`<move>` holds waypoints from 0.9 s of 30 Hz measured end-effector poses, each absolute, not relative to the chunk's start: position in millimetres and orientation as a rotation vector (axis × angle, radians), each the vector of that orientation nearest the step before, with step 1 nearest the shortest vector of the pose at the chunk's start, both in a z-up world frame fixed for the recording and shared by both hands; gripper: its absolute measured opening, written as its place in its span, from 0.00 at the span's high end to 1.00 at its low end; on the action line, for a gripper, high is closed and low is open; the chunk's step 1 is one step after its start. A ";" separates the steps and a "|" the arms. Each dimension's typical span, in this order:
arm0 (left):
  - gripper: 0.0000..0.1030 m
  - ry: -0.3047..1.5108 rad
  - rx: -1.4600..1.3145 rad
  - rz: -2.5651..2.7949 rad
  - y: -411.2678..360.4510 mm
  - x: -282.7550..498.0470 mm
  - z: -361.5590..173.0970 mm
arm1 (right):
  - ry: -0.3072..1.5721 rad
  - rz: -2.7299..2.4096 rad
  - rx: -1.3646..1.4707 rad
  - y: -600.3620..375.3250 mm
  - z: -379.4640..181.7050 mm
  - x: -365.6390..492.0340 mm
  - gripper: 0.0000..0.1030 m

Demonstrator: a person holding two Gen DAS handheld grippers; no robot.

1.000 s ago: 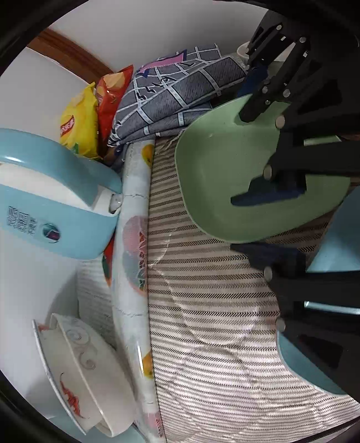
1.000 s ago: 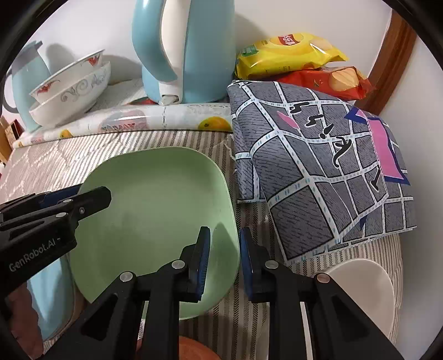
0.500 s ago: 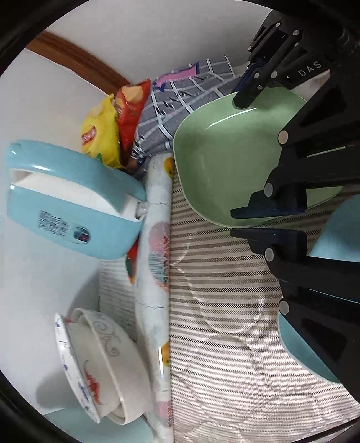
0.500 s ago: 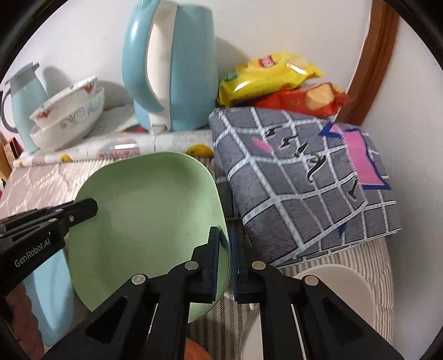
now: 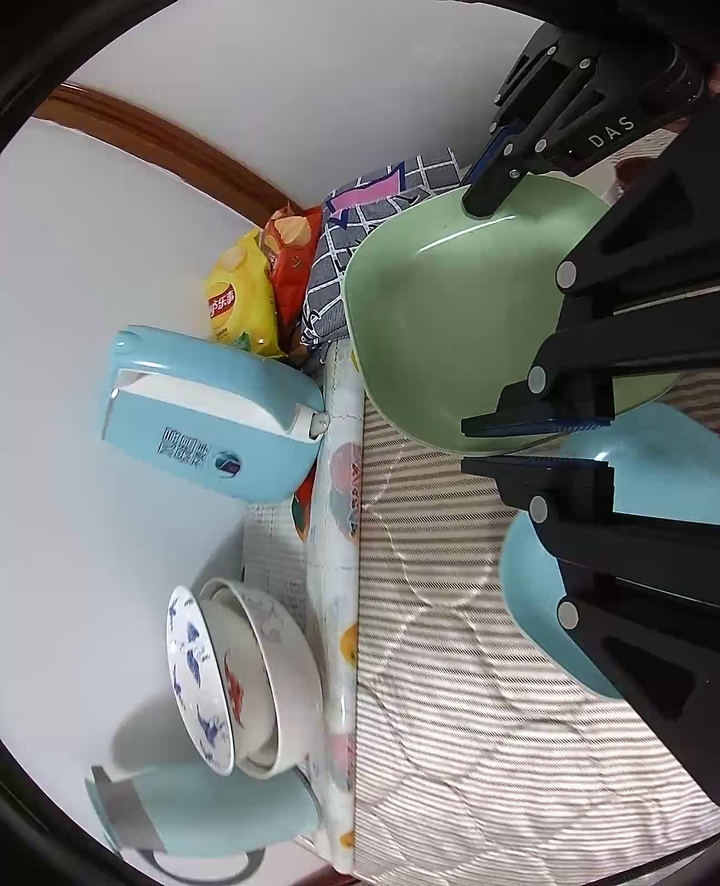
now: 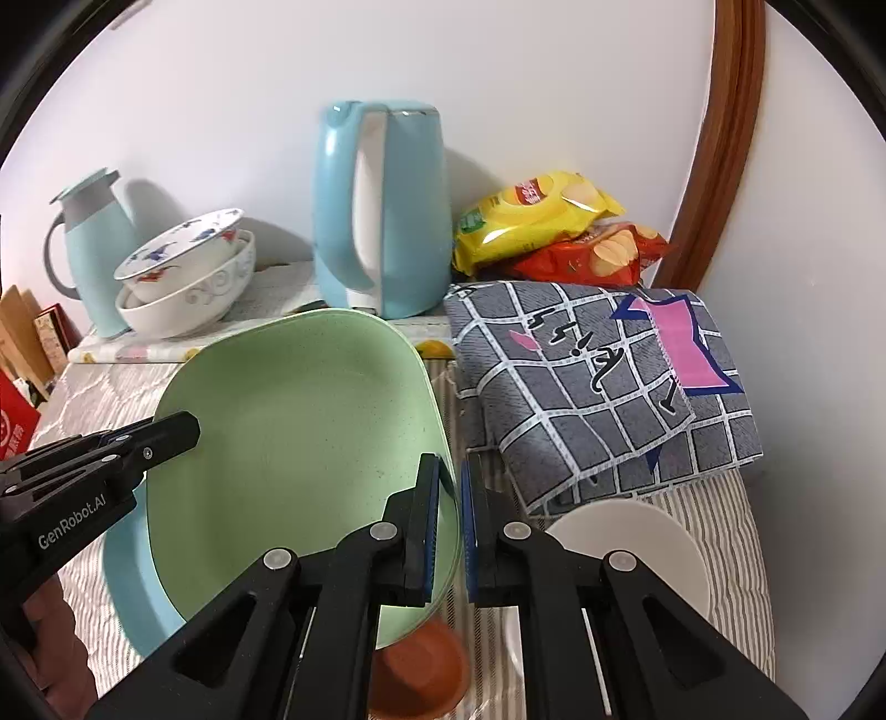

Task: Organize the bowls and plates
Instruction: 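Lift the light-green plate with both grippers over the light-blue plate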

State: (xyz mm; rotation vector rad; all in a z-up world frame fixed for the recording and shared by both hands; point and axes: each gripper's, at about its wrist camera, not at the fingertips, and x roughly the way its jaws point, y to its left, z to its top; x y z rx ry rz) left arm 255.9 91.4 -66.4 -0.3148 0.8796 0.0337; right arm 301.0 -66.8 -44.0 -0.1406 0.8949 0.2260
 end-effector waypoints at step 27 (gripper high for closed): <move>0.93 0.832 -0.324 0.068 93.1 159.2 -32.4 | 0.839 0.272 -0.120 -63.0 -2.0 209.6 0.92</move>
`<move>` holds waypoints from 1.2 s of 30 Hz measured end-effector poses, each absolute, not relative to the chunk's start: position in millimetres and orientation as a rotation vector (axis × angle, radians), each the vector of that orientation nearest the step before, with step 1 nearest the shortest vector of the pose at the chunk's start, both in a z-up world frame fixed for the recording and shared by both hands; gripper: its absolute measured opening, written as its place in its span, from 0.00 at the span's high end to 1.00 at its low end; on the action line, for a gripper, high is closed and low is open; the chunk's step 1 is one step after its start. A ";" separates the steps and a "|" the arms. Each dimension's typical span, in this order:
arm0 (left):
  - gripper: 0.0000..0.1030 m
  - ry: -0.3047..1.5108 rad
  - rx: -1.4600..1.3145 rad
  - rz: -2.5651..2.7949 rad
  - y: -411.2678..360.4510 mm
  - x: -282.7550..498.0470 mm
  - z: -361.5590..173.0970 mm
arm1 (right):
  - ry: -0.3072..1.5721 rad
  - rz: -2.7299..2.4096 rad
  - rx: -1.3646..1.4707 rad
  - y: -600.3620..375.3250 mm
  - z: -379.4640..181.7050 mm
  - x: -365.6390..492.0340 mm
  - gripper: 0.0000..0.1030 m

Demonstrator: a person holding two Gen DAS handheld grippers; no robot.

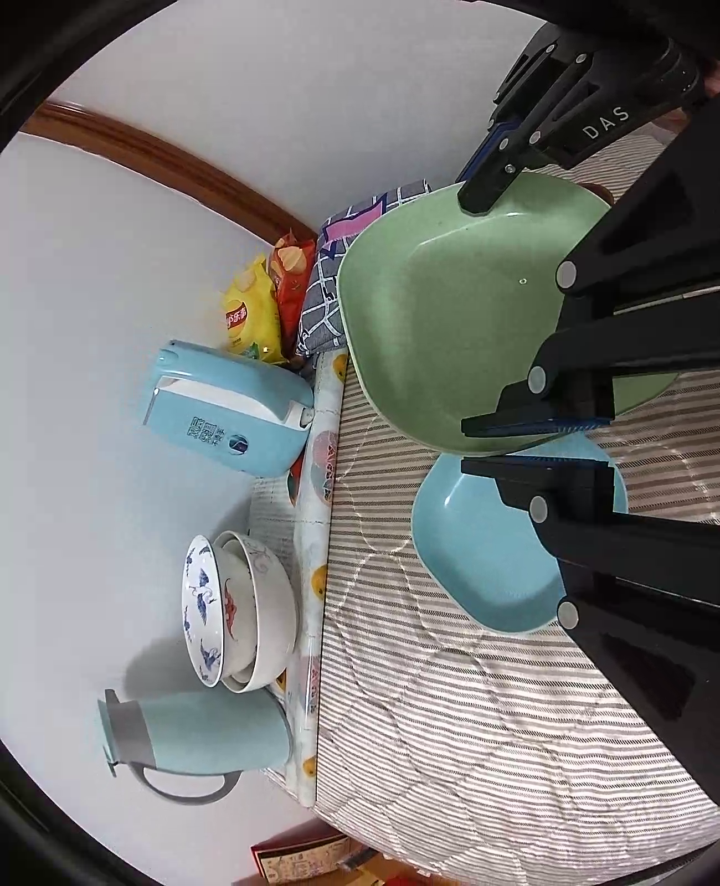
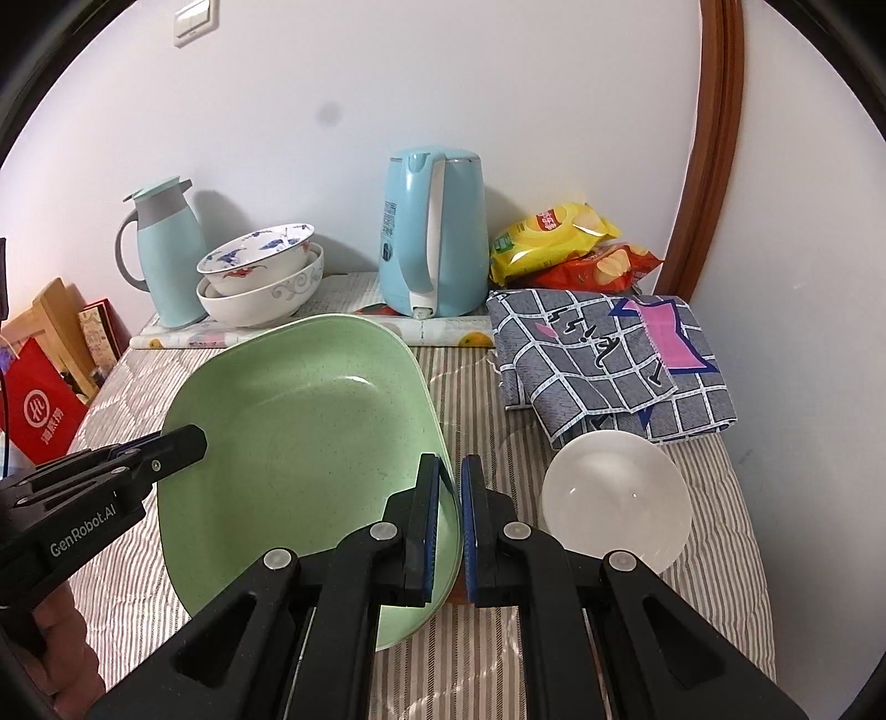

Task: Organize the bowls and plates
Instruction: 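Lift the light-green plate with both grippers over the light-blue plate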

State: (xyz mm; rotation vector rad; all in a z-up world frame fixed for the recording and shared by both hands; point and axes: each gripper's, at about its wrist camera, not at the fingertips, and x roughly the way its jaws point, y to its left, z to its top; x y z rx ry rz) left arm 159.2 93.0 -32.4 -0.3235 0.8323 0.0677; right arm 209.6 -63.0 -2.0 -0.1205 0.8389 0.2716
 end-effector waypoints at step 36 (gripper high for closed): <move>0.93 0.895 -0.424 0.198 158.5 138.9 -79.0 | 0.887 0.419 -0.182 6.5 -33.2 219.2 0.92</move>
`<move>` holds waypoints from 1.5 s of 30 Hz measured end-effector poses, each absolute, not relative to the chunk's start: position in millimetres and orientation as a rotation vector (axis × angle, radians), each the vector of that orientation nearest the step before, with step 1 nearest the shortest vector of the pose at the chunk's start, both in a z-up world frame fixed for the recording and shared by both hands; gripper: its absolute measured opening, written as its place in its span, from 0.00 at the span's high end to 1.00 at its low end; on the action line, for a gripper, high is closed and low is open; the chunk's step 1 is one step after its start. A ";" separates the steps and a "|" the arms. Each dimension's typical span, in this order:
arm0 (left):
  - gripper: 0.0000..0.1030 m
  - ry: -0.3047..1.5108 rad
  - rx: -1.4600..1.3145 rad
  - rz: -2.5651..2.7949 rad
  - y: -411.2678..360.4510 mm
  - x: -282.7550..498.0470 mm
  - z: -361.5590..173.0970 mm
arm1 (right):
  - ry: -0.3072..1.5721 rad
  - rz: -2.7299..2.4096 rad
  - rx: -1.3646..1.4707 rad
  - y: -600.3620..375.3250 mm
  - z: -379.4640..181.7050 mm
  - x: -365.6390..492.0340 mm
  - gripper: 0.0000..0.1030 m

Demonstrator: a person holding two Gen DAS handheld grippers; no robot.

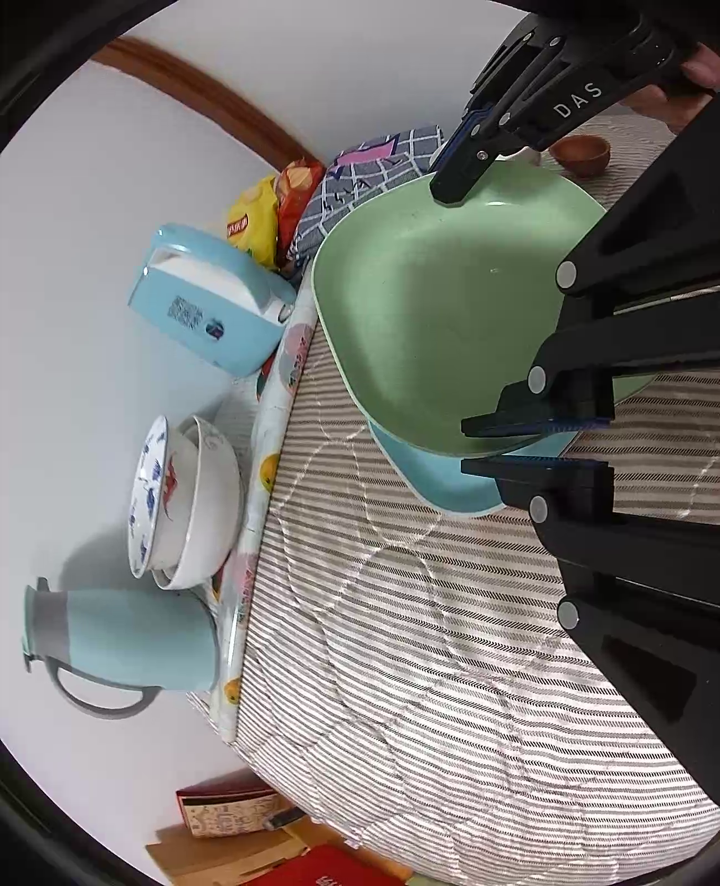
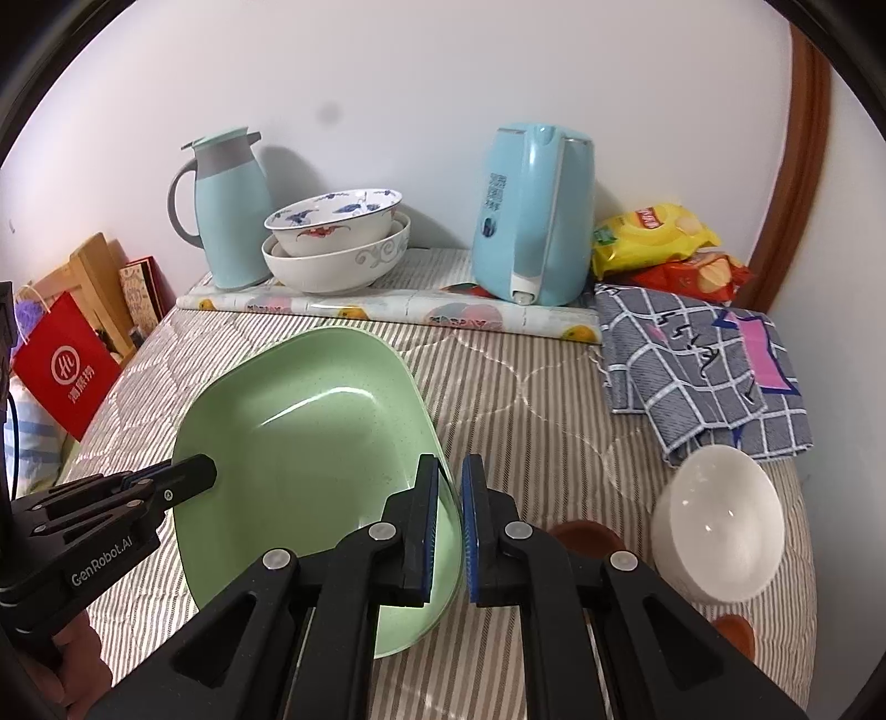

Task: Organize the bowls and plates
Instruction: 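Lift the light-green plate with both grippers over the light-blue plate, then lower the light-green plate onto the light-blue plate and open both grippers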

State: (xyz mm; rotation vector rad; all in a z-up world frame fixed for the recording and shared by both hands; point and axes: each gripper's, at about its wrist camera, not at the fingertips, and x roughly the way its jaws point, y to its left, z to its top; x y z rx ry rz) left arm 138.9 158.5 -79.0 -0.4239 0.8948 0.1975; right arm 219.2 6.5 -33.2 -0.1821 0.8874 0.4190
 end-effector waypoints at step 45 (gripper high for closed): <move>0.48 0.978 -0.384 0.223 156.8 158.2 -101.6 | 0.948 0.458 -0.223 23.9 -75.2 254.6 0.67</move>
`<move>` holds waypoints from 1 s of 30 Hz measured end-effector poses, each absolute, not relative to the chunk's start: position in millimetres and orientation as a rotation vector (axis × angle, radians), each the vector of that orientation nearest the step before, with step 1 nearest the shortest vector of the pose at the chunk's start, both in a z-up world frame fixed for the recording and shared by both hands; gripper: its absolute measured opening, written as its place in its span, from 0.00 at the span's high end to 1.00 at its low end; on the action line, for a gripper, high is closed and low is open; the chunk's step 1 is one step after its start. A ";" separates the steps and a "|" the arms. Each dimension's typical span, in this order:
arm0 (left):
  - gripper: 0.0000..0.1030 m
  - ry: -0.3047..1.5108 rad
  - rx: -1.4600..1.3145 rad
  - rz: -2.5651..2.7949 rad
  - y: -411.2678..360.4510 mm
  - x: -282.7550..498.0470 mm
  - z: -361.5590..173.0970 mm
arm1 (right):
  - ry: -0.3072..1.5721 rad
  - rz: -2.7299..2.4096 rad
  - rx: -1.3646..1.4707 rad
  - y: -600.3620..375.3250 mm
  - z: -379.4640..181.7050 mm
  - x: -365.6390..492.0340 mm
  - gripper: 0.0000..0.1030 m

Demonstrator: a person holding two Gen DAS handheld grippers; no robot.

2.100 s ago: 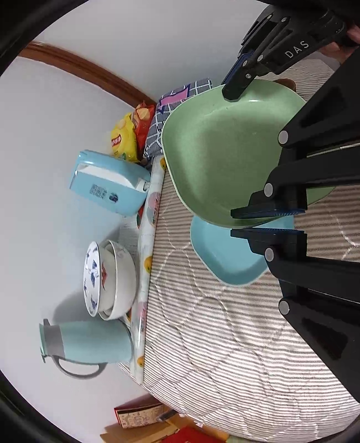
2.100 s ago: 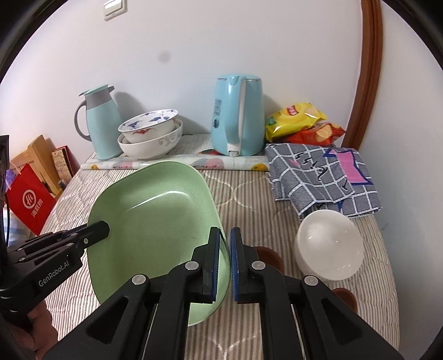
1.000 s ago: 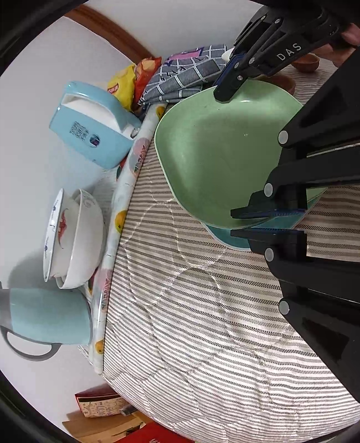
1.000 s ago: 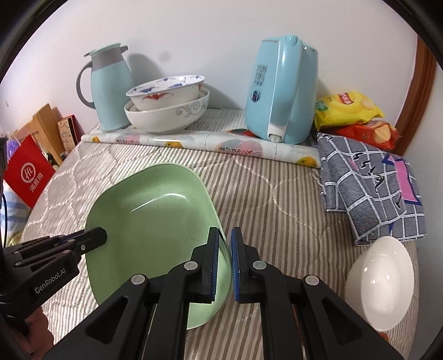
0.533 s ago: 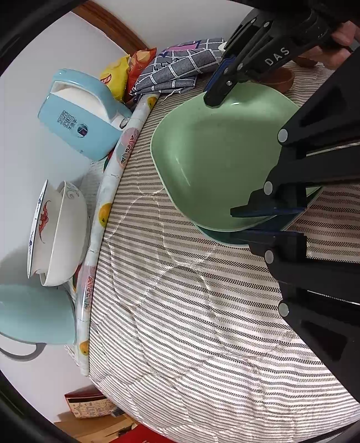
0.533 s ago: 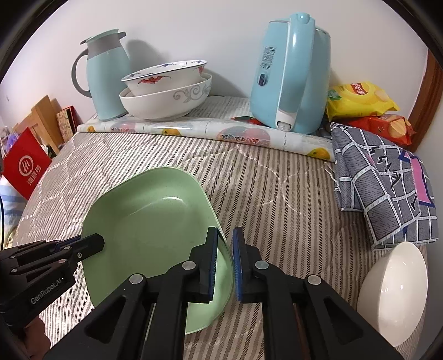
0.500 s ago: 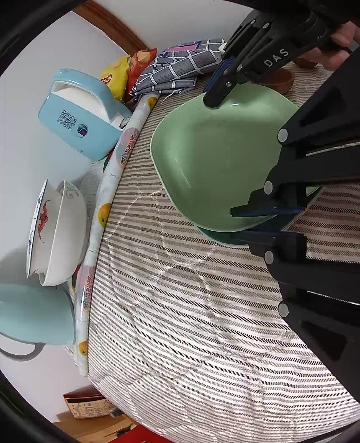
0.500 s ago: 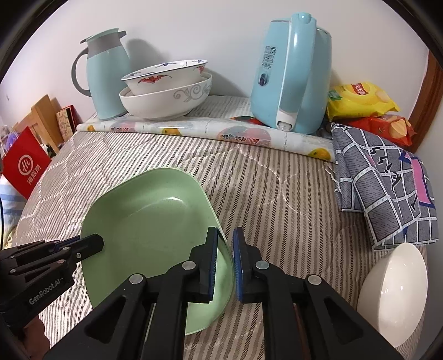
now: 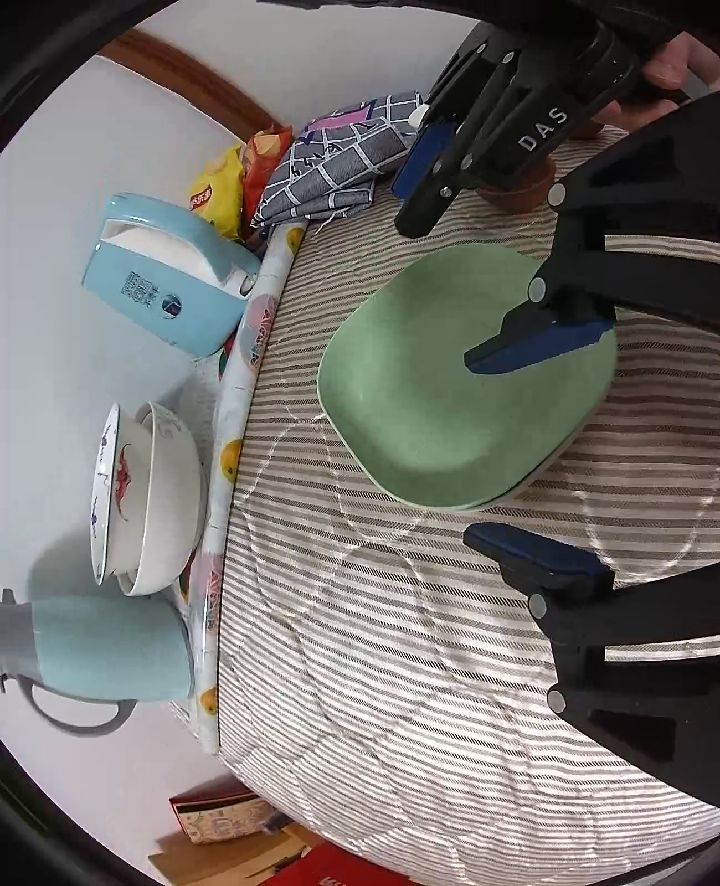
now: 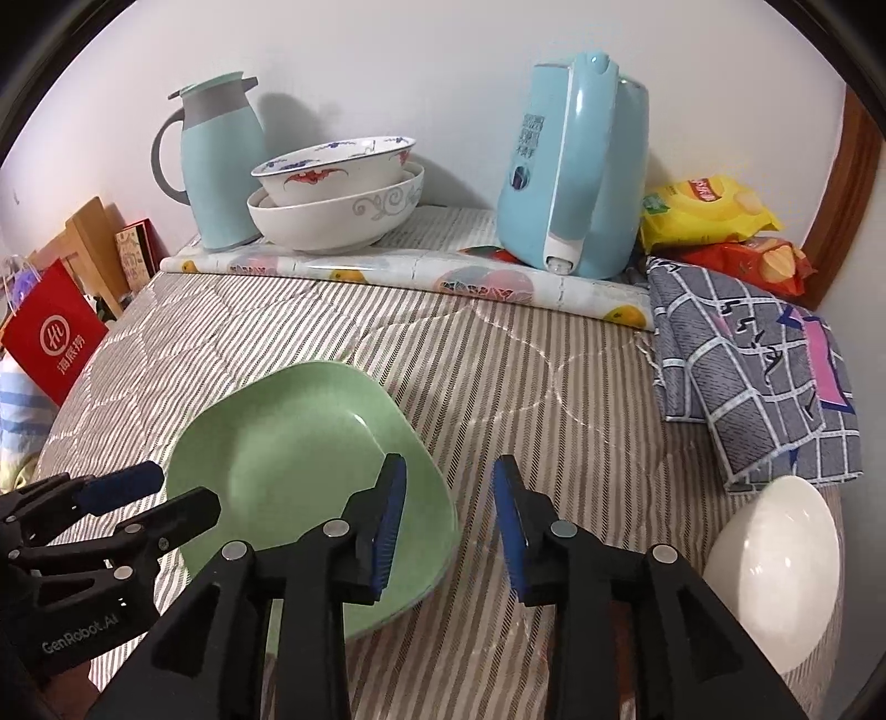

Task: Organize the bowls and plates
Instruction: 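Lower the light-green plate onto the light-blue plate and open both grippers, then move both grippers toward the small brown clay bowl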

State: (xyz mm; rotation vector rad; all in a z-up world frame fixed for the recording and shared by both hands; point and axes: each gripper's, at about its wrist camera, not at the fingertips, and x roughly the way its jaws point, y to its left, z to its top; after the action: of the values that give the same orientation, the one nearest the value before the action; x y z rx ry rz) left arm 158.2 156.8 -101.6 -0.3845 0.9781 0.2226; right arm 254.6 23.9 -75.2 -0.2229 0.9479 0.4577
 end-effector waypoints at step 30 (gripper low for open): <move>0.48 0.887 -0.265 0.178 67.5 116.8 -44.8 | 0.870 0.202 -0.047 -146.7 -12.2 148.2 0.51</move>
State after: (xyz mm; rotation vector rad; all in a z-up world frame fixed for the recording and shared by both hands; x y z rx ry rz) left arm 116.8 67.5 -44.8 -0.2649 0.8873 0.1775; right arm 148.2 -146.7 -12.2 -0.0473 0.8696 0.2016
